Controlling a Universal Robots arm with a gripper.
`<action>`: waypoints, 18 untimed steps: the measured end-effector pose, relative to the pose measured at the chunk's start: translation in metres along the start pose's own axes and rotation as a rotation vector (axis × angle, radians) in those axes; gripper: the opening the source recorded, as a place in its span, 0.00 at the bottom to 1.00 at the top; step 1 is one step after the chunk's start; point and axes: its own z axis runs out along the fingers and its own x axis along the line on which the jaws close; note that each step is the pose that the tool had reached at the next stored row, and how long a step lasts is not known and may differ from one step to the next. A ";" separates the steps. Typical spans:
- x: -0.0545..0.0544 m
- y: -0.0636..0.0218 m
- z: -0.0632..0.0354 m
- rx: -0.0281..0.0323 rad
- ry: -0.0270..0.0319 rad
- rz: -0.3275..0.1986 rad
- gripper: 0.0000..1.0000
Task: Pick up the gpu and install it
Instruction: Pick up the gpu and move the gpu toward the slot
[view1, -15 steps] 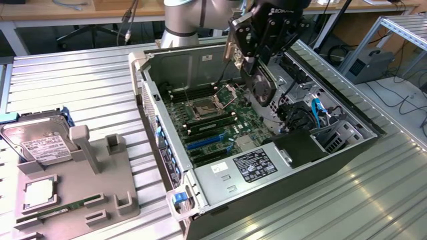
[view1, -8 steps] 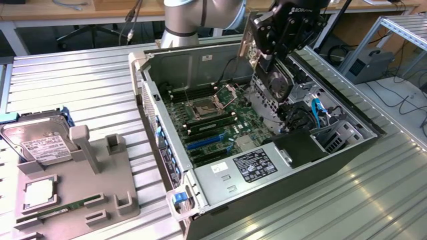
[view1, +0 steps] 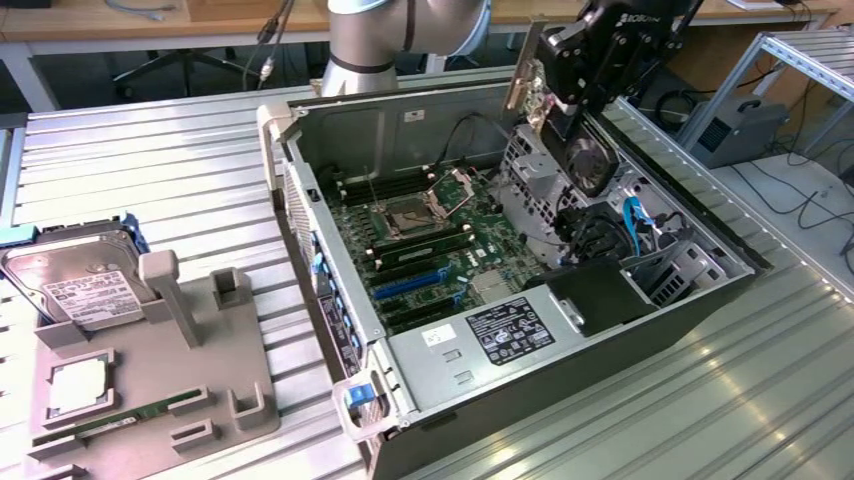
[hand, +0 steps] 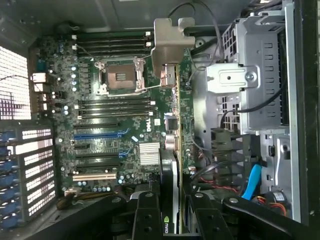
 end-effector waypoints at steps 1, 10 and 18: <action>-0.006 0.0003 0.0002 0.0000 0.0000 0.000 0.27; -0.036 0.0025 0.0011 0.0001 0.0000 0.000 0.27; -0.036 0.0015 0.0229 -0.0001 0.0000 0.000 0.27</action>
